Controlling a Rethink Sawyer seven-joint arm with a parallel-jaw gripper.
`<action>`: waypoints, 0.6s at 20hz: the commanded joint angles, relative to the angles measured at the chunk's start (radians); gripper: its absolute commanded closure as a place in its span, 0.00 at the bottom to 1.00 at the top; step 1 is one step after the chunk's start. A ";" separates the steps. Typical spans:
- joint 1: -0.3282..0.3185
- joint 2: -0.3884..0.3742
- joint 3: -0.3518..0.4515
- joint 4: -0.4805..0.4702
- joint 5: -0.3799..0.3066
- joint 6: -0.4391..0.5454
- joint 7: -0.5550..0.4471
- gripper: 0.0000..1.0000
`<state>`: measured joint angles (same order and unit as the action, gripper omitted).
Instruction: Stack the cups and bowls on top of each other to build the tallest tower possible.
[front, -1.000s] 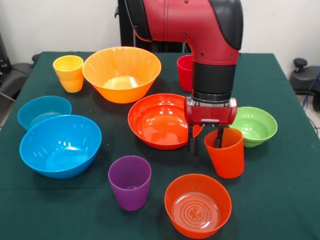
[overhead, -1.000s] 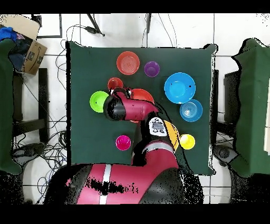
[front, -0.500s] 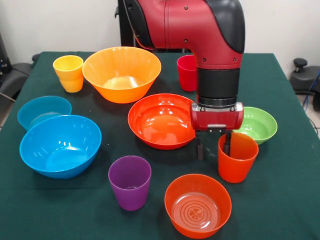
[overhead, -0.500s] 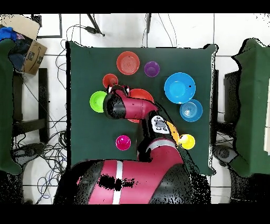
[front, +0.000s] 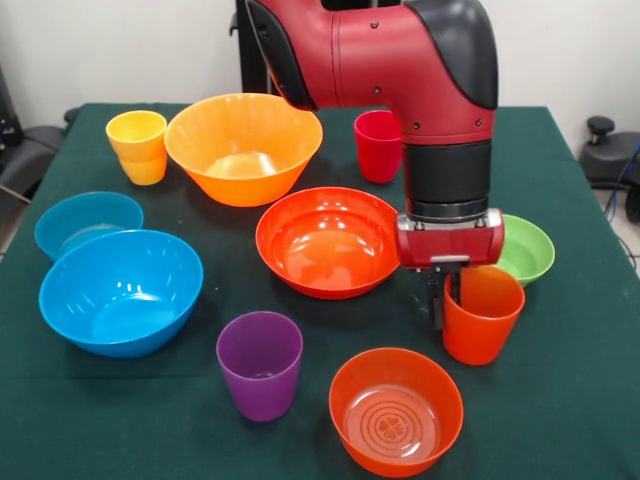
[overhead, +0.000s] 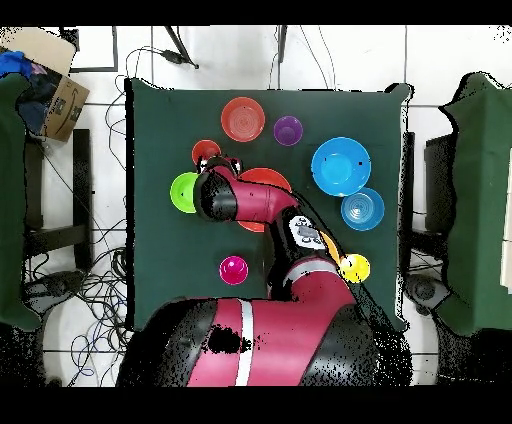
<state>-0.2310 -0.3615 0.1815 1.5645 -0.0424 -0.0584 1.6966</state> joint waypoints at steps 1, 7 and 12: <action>0.004 0.015 0.096 -0.016 -0.032 -0.023 0.135 1.00; 0.018 0.002 0.071 -0.019 -0.018 0.024 0.123 1.00; 0.030 -0.051 0.052 -0.001 0.019 0.123 0.125 1.00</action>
<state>-0.2273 -0.3643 0.1915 1.5651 -0.0419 -0.0582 1.6966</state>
